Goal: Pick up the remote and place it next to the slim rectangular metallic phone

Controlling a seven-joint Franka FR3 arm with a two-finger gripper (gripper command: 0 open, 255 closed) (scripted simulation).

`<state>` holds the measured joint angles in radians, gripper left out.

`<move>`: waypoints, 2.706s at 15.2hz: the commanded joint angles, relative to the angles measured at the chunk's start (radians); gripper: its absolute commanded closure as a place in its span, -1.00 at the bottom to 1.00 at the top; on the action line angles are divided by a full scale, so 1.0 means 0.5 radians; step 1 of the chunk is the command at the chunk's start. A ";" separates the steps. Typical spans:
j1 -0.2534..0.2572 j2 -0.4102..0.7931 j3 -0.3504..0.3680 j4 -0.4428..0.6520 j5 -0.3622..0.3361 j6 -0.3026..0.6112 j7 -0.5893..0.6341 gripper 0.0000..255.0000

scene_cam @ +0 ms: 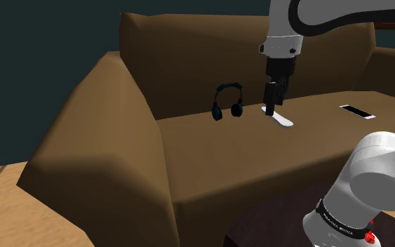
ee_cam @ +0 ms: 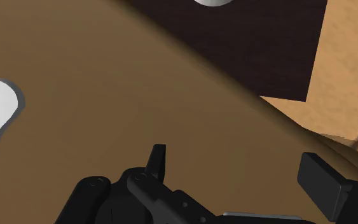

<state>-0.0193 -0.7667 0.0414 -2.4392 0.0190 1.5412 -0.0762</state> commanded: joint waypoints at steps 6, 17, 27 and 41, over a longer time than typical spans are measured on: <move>-0.127 0.141 -0.153 -0.062 -0.117 0.241 -0.069 -1.00; -0.371 0.606 -0.497 -0.023 -0.284 0.765 -0.211 -1.00; -0.525 1.160 -0.804 0.211 -0.229 1.167 -0.394 -1.00; -0.620 1.657 -0.952 0.344 0.019 1.539 -0.613 -1.00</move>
<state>-0.3291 0.0532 -0.4350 -2.2651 0.0233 2.3002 -0.3792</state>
